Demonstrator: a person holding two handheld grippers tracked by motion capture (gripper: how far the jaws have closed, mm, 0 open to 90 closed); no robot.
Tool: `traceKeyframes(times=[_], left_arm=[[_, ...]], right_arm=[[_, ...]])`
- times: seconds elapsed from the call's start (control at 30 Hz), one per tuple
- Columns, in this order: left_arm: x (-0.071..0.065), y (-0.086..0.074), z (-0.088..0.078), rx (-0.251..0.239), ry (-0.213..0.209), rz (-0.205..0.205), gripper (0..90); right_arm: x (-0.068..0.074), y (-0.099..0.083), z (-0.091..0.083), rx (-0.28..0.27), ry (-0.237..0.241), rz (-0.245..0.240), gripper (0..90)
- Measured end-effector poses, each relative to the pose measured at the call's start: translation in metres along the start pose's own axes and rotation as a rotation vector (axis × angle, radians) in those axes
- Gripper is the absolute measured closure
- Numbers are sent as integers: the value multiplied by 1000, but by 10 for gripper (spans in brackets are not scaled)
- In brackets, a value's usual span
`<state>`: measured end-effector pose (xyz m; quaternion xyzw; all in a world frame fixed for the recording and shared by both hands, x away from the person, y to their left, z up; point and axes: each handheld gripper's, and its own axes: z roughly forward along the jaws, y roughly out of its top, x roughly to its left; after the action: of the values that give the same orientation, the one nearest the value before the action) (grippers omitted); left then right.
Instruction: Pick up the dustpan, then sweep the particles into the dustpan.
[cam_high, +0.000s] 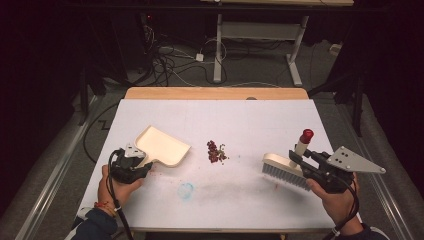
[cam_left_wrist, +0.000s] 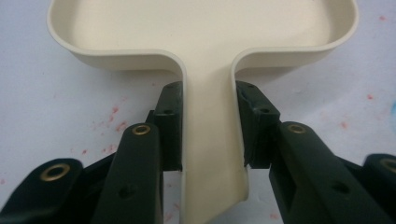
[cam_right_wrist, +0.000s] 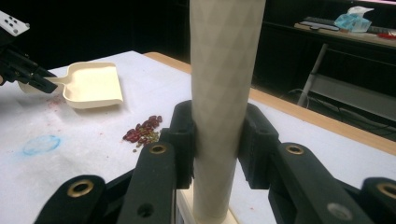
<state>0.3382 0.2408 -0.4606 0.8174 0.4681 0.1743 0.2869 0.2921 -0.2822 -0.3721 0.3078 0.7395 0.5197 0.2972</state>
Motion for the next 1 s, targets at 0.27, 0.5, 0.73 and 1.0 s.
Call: traceKeyframes(times=[0.27,0.5,0.73,1.0], left_arm=[[-6,-5,-9,4,-24,31,642],[-13,-13,-19,0,-42,39,642],[-19,-20,-24,14,-67,53,642],[-28,-19,-23,45,-96,92,642]], right_arm=[[0,-1,6,6,2,3,703],[0,1,14,-1,26,9,704],[1,4,28,20,36,10,704],[4,17,46,11,35,-10,704]])
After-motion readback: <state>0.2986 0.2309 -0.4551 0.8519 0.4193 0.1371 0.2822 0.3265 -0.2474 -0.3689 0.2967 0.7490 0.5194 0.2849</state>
